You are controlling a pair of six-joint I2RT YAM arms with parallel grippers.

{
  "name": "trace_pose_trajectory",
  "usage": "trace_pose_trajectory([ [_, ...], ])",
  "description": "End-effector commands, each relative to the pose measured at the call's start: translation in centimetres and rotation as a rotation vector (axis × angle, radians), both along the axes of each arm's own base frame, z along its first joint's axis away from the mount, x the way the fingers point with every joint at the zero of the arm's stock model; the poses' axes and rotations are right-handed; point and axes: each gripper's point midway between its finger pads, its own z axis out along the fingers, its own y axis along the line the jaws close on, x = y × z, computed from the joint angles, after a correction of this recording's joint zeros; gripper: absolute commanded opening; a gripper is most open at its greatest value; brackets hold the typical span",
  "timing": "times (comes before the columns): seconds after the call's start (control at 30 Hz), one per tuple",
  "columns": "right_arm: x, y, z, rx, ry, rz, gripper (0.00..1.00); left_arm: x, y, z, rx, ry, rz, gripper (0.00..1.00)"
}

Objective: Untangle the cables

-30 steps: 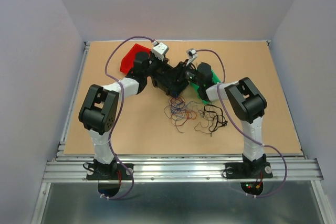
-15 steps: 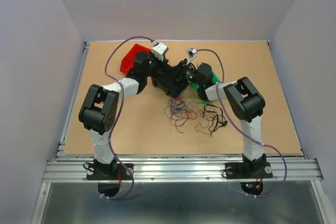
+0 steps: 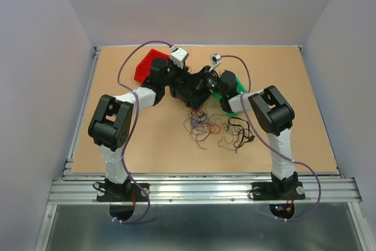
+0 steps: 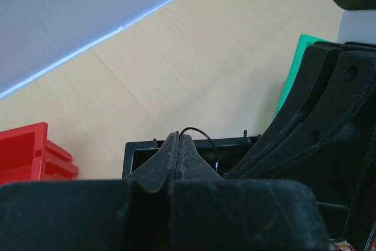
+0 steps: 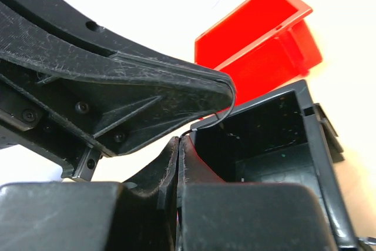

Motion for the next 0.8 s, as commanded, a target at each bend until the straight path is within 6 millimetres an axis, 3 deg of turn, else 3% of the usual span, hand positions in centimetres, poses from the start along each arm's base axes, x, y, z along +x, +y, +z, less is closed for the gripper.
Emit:
trace_pose_trajectory([
  [0.0,1.8,-2.3,3.2,0.013,-0.083,-0.100,0.01,0.2,0.3,3.8,-0.019,-0.095,0.023,0.00],
  [0.13,3.3,-3.6,2.9,0.014,-0.054,-0.098,0.00,0.5,0.6,3.4,-0.009,-0.094,0.042,0.00],
  [0.2,4.0,-4.3,3.7,0.029,-0.063,-0.096,0.01,0.8,0.6,3.2,-0.002,-0.095,0.049,0.00],
  [0.47,4.4,-4.2,6.9,0.037,-0.122,-0.057,0.00,1.0,0.7,3.0,0.000,-0.095,0.055,0.00],
  [0.77,5.8,-4.4,7.2,-0.049,-0.212,-0.078,0.00,0.9,0.6,2.9,0.002,-0.093,0.050,0.00],
])
